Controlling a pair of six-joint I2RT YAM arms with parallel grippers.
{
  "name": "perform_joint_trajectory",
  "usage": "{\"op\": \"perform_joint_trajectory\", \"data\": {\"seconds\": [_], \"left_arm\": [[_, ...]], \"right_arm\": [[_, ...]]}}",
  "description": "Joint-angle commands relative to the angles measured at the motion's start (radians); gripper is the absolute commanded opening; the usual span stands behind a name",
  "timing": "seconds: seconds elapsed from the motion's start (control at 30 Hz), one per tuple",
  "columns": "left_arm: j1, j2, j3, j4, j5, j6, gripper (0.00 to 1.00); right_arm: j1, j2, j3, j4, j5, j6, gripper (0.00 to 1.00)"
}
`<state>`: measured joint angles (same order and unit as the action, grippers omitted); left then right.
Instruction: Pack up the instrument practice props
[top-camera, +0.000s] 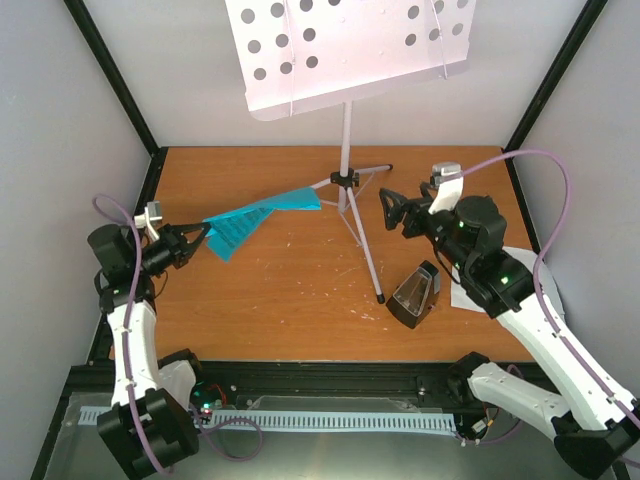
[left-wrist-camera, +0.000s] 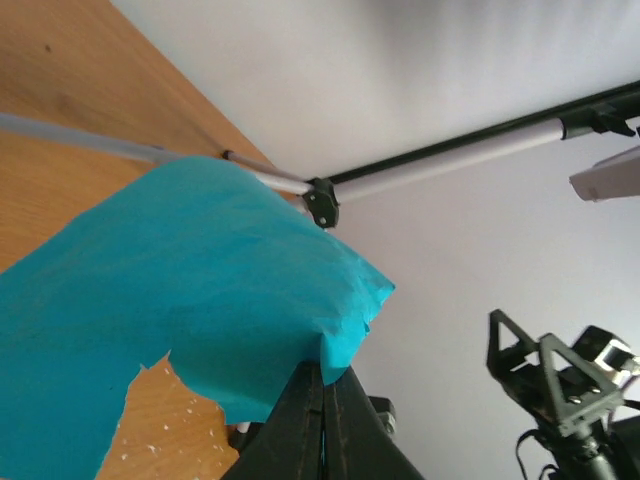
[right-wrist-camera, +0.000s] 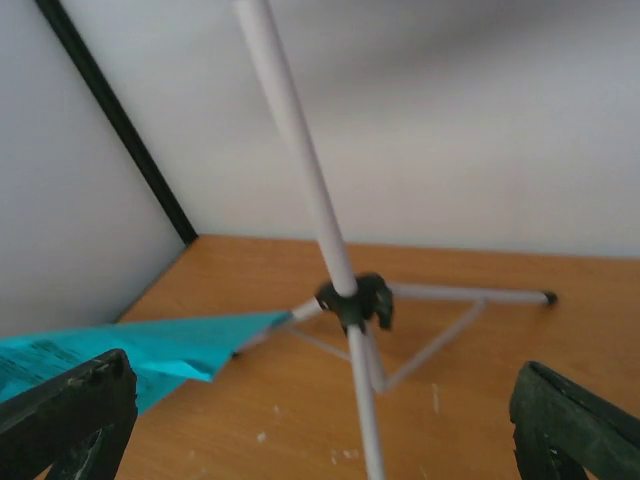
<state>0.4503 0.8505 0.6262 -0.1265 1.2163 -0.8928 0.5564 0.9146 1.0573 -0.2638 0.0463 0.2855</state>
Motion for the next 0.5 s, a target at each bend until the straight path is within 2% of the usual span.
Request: {"op": "perform_joint_trajectory", "data": {"seconds": [0.0,0.2,0.47], "left_arm": [[-0.01,0.005,-0.028,0.134,0.07,-0.133,0.0],[0.024,0.045,-0.221,0.338,0.009,-0.262,0.0],[0.072,0.185,-0.361,0.339,-0.091,-0.137,0.0]], "right_arm": [[0.002,-0.097,-0.054,-0.099,0.116,0.057,1.0],[0.001,-0.127,-0.096,-0.199,0.229,0.08,1.0],[0.002,-0.143,-0.103,-0.214,0.253,0.074,1.0]]}}
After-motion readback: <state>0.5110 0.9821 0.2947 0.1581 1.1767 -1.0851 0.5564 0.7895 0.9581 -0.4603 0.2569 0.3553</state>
